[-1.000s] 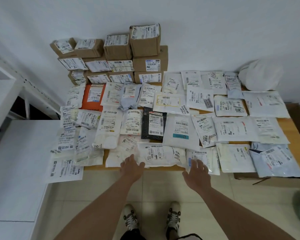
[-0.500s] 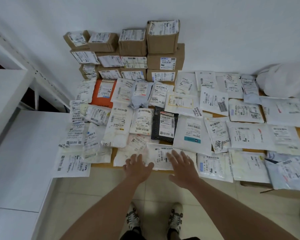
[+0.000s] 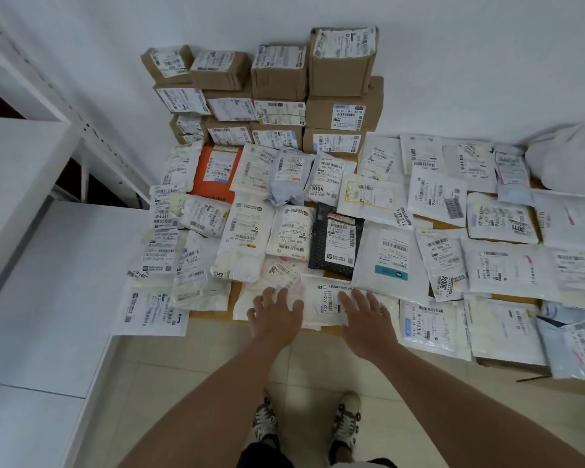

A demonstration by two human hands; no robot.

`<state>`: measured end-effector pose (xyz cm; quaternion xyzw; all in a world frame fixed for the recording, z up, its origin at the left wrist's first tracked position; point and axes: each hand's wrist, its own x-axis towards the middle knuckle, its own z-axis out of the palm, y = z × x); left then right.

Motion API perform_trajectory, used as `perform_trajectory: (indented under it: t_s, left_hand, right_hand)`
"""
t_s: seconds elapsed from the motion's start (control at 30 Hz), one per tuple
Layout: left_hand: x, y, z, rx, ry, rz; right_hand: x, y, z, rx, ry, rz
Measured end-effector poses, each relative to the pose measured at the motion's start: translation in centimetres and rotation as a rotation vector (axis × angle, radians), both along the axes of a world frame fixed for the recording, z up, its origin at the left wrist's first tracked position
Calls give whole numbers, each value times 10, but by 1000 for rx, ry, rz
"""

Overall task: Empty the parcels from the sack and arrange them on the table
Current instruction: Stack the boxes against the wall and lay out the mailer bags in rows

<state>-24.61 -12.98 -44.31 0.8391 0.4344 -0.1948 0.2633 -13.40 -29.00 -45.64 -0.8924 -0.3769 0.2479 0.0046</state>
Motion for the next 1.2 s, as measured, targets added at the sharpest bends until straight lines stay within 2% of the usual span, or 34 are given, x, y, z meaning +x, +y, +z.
perform_trajectory:
  t_s: [0.17, 0.77, 1.2]
  left_hand:
    - [12, 11, -2, -55, 0, -32]
    - [-5, 5, -10, -3, 11, -89]
    - [-21, -6, -25, -90, -29, -148]
  right_hand:
    - [3, 1, 0, -3, 12, -15]
    - [-1, 3, -1, 3, -11, -31]
    - [3, 3, -2, 11, 6, -45]
